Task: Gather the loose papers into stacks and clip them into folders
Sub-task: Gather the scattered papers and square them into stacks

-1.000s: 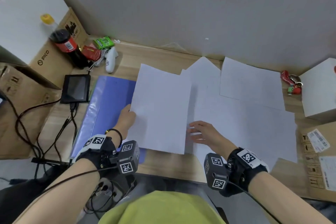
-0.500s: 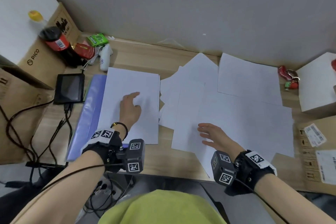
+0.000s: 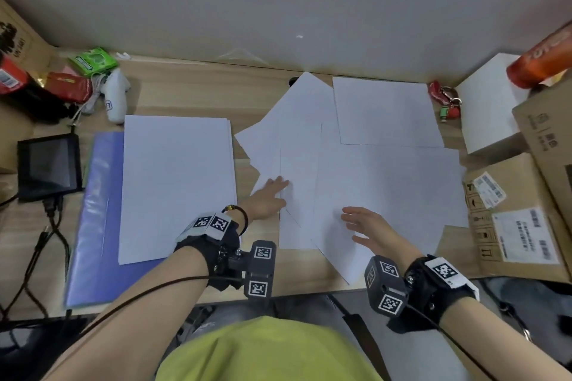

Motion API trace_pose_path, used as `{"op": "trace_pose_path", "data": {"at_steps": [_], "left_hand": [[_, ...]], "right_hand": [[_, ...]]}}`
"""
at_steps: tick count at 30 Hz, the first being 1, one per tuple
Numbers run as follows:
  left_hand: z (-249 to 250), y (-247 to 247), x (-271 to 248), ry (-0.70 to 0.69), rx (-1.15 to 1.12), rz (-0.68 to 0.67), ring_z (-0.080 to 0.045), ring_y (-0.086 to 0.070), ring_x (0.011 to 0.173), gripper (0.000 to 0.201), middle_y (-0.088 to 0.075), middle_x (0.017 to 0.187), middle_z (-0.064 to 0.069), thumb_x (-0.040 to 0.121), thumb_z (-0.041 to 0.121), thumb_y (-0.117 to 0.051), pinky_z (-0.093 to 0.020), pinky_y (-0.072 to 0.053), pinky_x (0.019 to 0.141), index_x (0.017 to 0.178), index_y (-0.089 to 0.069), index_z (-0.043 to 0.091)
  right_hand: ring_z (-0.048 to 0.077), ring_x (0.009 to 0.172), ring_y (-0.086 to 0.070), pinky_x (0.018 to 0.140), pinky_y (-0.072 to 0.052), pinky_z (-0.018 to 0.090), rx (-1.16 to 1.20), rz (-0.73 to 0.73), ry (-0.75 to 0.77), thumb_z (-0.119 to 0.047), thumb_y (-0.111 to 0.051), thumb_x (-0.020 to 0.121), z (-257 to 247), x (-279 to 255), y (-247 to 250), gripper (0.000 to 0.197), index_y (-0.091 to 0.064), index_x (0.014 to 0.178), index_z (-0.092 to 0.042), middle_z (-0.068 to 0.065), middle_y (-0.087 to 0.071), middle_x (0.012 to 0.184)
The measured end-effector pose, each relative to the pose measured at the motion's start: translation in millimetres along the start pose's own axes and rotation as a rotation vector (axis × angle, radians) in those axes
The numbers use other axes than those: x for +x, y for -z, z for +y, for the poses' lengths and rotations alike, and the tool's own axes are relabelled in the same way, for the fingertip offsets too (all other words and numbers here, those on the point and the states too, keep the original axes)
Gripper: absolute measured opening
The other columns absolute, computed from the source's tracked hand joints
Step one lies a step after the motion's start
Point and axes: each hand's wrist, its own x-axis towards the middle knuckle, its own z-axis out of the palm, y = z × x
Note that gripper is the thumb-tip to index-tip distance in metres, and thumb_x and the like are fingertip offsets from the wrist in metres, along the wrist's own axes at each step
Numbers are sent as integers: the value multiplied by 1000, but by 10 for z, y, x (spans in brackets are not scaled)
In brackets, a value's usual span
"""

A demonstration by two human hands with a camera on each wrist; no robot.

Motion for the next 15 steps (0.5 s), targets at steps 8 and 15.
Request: {"op": "trace_pose_path", "data": {"at_steps": [8, 15], "left_hand": [[-79, 241, 7, 137, -472, 550, -15, -49, 109, 37, -51, 123, 3, 97, 16, -42, -23, -37, 85, 133, -50, 18], [-61, 147, 41, 164, -616, 418, -19, -47, 71, 9, -49, 75, -3, 76, 4, -55, -28, -39, 64, 79, -51, 12]], "right_hand": [[14, 120, -42, 105, -29, 34, 42, 100, 122, -10, -45, 98, -141, 110, 112, 25, -61, 117, -17, 0, -52, 128], [18, 139, -31, 109, -27, 33, -180, -34, 37, -16, -43, 100, -243, 193, 126, 41, -46, 140, -21, 2, -40, 144]]}}
